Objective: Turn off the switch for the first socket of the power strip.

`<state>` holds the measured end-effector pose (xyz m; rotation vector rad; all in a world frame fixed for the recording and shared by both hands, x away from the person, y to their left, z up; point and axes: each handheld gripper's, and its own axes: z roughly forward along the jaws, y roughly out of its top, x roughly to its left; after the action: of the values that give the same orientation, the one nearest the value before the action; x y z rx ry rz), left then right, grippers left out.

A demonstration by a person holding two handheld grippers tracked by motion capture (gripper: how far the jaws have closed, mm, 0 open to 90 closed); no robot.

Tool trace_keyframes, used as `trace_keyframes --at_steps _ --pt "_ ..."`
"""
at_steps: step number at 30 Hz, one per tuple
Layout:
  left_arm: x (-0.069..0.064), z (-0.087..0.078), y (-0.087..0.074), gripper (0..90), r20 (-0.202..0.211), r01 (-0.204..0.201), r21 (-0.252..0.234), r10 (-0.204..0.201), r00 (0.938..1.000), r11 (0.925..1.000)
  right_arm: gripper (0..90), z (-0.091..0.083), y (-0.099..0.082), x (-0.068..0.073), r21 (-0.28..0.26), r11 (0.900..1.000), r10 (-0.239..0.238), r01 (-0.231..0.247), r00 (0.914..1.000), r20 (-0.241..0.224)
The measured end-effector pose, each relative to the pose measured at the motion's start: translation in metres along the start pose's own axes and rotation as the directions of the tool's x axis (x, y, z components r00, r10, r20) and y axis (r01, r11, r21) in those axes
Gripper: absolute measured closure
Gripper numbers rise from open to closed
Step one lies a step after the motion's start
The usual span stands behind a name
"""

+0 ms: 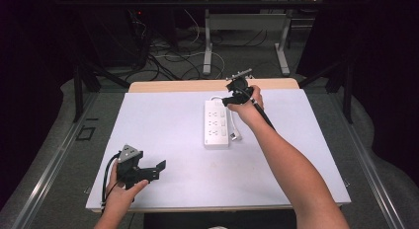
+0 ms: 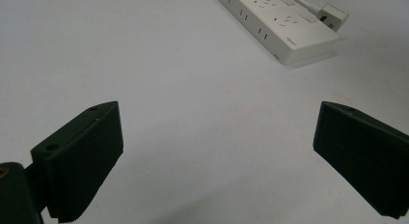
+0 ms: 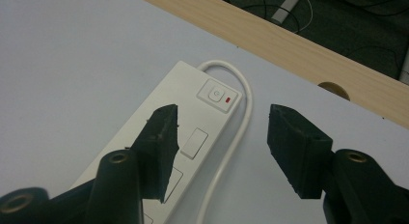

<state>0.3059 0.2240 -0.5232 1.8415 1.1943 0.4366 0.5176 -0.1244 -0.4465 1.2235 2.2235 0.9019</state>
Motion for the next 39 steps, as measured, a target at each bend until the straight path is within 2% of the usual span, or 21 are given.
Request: trace_keyframes --at_steps 5,12,15,28,31,39 --pt "0.000 0.000 0.000 3.5 0.001 0.002 0.005 -0.002 1.0000 1.0000 45.3 0.004 -0.001 0.000 0.016 0.9993 0.034 -0.034 0.9994 0.007" --pt "0.000 0.000 0.000 3.6 0.000 0.003 0.003 -0.003 1.0000 1.0000 47.4 0.010 -0.002 -0.001 0.017 0.9993 0.032 -0.033 0.9993 0.017" --pt "0.000 0.000 0.000 3.6 0.000 0.002 0.003 -0.002 1.0000 1.0000 48.7 0.012 -0.002 0.000 0.025 0.9985 0.048 -0.048 0.9988 0.010" --pt "0.000 0.000 0.000 3.7 0.001 0.000 0.006 0.000 1.0000 1.0000 53.9 0.021 -0.004 0.002 0.030 0.9982 0.051 -0.051 0.9987 0.010" --pt "0.000 0.000 0.000 3.7 0.002 0.000 0.005 0.000 1.0000 1.0000 56.0 0.024 -0.005 0.003 0.045 0.9977 0.051 -0.051 0.9987 0.009" --pt "0.000 0.000 0.000 3.9 0.002 -0.001 0.005 0.001 1.0000 1.0000 64.0 0.029 -0.006 0.006 0.041 0.9978 0.052 -0.052 0.9986 0.009"
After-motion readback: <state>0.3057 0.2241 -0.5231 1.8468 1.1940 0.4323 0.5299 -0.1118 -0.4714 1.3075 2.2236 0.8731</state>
